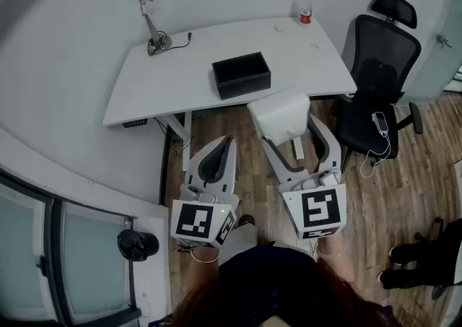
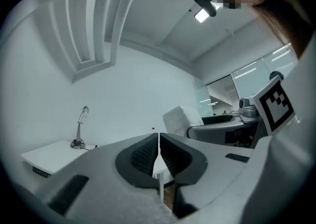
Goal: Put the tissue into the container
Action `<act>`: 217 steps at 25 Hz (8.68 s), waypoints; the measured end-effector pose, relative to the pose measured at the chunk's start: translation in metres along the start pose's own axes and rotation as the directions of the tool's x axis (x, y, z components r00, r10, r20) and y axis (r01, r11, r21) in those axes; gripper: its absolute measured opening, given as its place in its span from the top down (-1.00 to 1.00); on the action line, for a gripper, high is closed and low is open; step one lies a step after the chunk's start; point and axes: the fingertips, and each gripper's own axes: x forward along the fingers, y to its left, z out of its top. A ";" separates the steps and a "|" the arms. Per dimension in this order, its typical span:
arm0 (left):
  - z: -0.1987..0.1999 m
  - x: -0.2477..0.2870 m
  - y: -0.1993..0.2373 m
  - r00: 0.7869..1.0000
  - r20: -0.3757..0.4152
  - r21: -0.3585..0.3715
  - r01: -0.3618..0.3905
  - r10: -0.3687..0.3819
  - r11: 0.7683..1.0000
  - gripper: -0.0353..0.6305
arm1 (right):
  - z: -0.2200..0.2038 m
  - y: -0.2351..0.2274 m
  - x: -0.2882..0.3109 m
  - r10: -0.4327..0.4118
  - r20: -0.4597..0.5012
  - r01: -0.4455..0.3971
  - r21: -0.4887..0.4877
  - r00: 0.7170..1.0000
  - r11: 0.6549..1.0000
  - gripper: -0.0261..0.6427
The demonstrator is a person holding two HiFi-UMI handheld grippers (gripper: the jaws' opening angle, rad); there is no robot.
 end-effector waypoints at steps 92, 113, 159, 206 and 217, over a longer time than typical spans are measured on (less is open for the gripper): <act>-0.049 0.225 0.233 0.980 -0.042 -0.053 0.194 -0.196 0.980 0.80 | -0.069 -0.040 0.302 -0.143 -0.261 0.146 -0.008 0.955 0.989 -0.22; -0.067 0.261 0.253 0.975 -0.068 -0.068 0.205 -0.210 0.976 0.80 | -0.124 -0.044 0.336 -0.069 -0.445 0.091 0.028 0.893 0.995 -0.22; -0.120 0.309 0.273 0.959 -0.152 -0.169 0.215 -0.241 0.962 0.79 | -0.220 -0.030 0.361 0.090 -0.768 0.015 0.128 0.634 0.992 -0.22; -0.118 0.305 0.284 0.965 -0.143 -0.170 0.197 -0.222 0.966 0.79 | -0.233 -0.029 0.360 0.146 -0.859 -0.050 0.140 0.490 0.989 -0.22; -0.106 0.282 0.276 0.971 -0.129 -0.144 0.181 -0.199 0.973 0.80 | -0.210 -0.031 0.350 0.096 -0.798 -0.020 0.104 0.595 0.994 -0.22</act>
